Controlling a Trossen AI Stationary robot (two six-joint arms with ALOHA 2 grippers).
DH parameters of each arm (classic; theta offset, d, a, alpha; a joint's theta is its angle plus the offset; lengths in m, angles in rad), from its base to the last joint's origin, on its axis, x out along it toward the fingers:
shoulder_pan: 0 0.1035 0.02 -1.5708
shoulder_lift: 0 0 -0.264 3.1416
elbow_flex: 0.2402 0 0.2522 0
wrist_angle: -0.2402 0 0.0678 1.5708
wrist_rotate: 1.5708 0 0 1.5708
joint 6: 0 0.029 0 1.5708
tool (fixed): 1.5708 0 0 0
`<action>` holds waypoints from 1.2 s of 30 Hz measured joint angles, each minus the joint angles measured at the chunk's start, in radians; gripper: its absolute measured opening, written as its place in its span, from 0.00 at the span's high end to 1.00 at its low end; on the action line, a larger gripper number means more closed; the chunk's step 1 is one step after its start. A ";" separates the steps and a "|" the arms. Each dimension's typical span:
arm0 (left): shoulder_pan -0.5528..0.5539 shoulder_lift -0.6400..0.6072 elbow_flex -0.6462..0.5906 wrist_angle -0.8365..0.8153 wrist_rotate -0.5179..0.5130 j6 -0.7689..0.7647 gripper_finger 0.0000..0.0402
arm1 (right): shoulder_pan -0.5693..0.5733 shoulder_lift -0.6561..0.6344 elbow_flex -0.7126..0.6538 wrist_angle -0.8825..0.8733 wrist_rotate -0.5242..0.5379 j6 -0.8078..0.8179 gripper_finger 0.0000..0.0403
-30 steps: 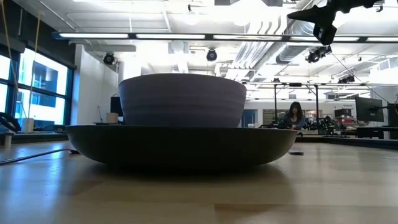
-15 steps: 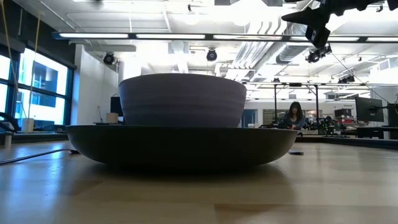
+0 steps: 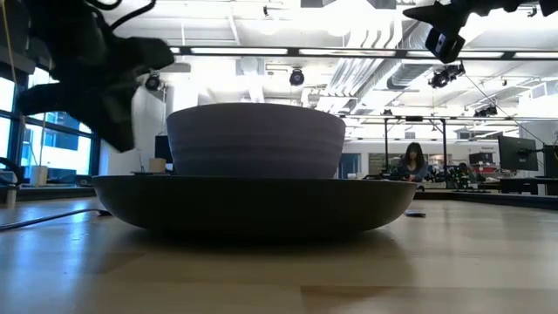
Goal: Set table place
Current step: Put the violet spoon into the violet bowl
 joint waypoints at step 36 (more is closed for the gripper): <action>-0.036 0.022 0.016 0.109 0.277 -0.006 0.88 | -0.003 0.000 0.000 0.000 0.009 -0.045 0.64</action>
